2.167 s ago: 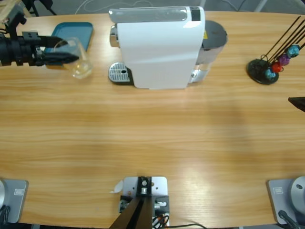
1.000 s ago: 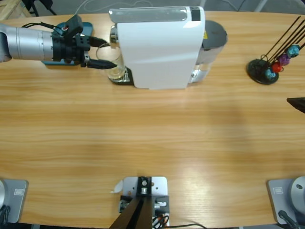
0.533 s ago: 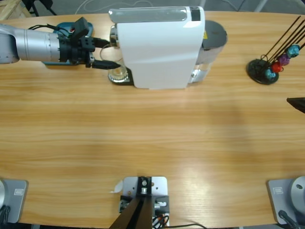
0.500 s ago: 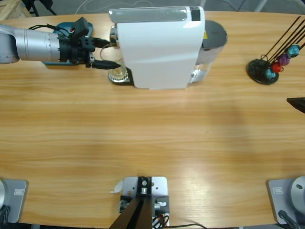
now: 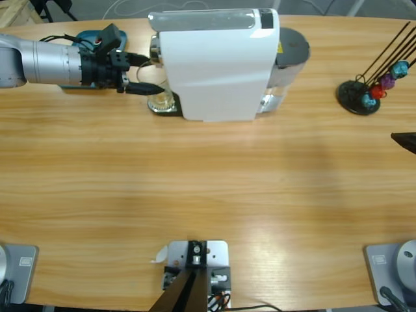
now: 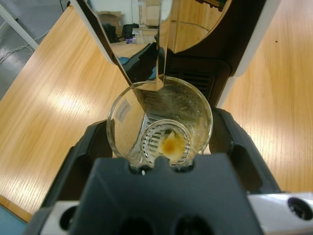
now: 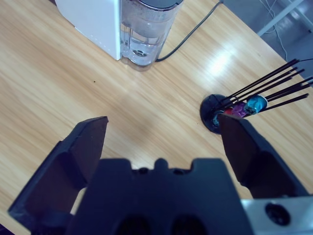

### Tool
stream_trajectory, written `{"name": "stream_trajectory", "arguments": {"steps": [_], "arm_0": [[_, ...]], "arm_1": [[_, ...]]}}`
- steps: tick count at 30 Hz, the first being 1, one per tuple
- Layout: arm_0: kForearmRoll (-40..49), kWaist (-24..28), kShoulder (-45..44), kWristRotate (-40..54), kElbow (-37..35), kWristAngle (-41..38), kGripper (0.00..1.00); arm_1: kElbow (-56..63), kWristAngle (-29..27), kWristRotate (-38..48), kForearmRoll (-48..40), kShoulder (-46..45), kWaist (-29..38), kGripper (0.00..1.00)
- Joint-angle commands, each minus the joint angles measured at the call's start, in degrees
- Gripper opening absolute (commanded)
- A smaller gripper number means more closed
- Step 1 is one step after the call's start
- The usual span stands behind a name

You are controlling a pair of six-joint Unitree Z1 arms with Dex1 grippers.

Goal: Pour coffee

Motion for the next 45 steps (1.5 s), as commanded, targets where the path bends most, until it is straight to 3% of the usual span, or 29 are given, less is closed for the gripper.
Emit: {"name": "stream_trajectory", "arguments": {"steps": [1,7,11,17,20,21,24,26,28,29,33,41,45], "arm_0": [[-0.8,-0.2,2.5,-1.8,2.0,-0.2,0.989],[-1.1,0.6,1.9,-2.1,2.9,-0.4,0.997],[-1.5,1.8,-3.1,-3.7,5.1,0.3,0.998],[-0.6,2.6,-22.3,-13.7,14.8,12.0,0.998],[8.8,2.3,-33.0,-23.1,15.3,21.5,1.000],[14.5,1.9,-35.7,-25.2,14.1,23.4,1.000],[29.1,1.3,-39.4,-32.3,11.1,23.7,1.000],[37.1,0.0,-41.4,-33.5,9.7,23.7,1.000],[39.7,-0.5,-42.5,-33.8,9.9,23.7,1.000],[39.8,-0.8,-42.7,-33.8,10.2,23.6,1.000],[38.1,-4.2,-42.3,-33.6,10.5,23.4,1.000],[35.1,-5.8,-41.0,-31.6,11.7,24.2,1.000],[33.7,-5.8,-39.1,-31.6,12.0,24.2,1.000]], "arm_1": [[2.0,-1.0,-0.7,-0.5,-0.3,0.7,0.996],[2.1,-1.0,-0.7,-0.5,-0.5,0.7,0.996],[2.0,-1.1,-0.7,-0.5,-0.5,0.7,0.996],[0.0,-1.1,-0.7,-0.3,0.0,0.5,0.998],[-9.6,1.5,-1.4,3.1,3.3,-5.1,0.985],[-13.7,3.7,-2.1,4.9,5.8,-8.7,0.936],[-24.1,15.6,-3.7,6.9,14.2,-22.3,0.656],[-30.3,19.8,-3.3,8.3,19.9,-26.6,0.370],[-37.0,22.5,-3.7,10.7,26.4,-28.0,0.262],[-39.8,23.5,-3.9,11.0,29.4,-28.1,0.015],[-47.9,20.0,-3.6,10.7,40.3,-27.0,0.000],[-60.1,26.8,-2.2,14.6,51.8,-27.1,0.000],[-62.6,27.2,-3.2,15.9,54.7,-27.0,0.000]]}}
